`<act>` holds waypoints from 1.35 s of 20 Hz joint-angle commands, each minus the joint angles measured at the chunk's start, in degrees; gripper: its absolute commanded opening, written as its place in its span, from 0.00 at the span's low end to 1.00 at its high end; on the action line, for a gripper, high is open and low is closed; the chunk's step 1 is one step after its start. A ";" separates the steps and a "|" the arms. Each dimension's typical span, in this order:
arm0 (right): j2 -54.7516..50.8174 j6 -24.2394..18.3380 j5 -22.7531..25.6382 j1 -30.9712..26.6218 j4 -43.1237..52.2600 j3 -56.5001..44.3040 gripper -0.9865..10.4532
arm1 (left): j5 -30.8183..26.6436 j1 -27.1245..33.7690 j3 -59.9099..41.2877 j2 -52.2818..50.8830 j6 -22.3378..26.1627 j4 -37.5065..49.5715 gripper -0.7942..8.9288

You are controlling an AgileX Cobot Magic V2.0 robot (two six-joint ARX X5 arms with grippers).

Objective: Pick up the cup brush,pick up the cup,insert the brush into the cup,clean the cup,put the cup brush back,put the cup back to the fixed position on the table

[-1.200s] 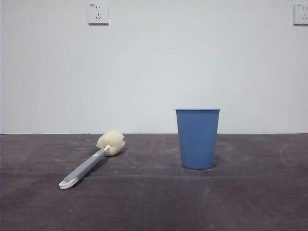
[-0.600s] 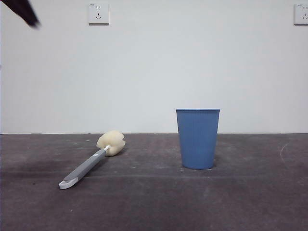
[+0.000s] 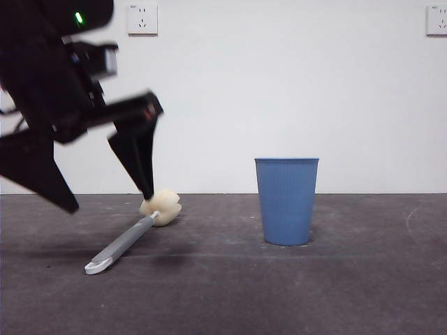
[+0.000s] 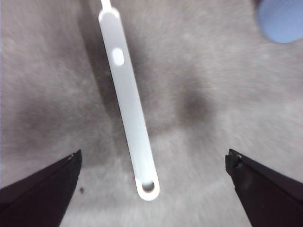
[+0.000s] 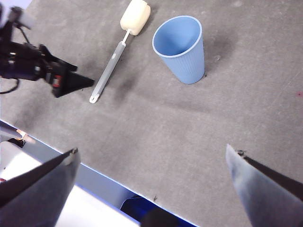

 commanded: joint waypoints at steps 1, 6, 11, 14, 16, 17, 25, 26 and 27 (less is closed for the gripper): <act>-0.09 0.42 -0.09 0.13 0.39 0.17 0.56 | -0.35 -0.44 0.07 3.96 -2.58 1.46 0.79; -0.09 0.44 -0.09 0.13 0.39 0.17 0.56 | -1.73 -1.31 0.07 9.20 -4.59 3.15 0.79; -0.09 0.42 -0.07 0.13 0.42 0.17 0.56 | -4.66 -3.04 0.07 11.08 -5.88 2.73 0.66; -0.09 0.42 -0.07 0.13 0.39 0.17 0.56 | -4.61 -3.50 0.07 11.47 -5.81 2.47 0.50; -0.09 0.44 -0.07 0.13 0.39 0.17 0.56 | -4.17 -3.50 0.07 11.47 -5.81 1.75 0.35; -0.11 0.44 -0.09 0.13 0.39 0.17 0.56 | -4.17 -3.50 0.07 11.47 -5.84 1.18 0.34; -0.11 0.83 -0.07 0.13 0.37 0.17 0.56 | -1.44 -3.50 0.07 11.47 -8.55 1.01 0.20; -0.11 0.83 -0.09 0.13 0.37 0.17 0.56 | -1.42 -3.50 0.07 11.47 -8.57 1.01 0.20; -0.11 0.83 -0.07 0.13 0.37 0.17 0.56 | -1.42 -3.50 0.07 11.47 -8.55 1.01 0.20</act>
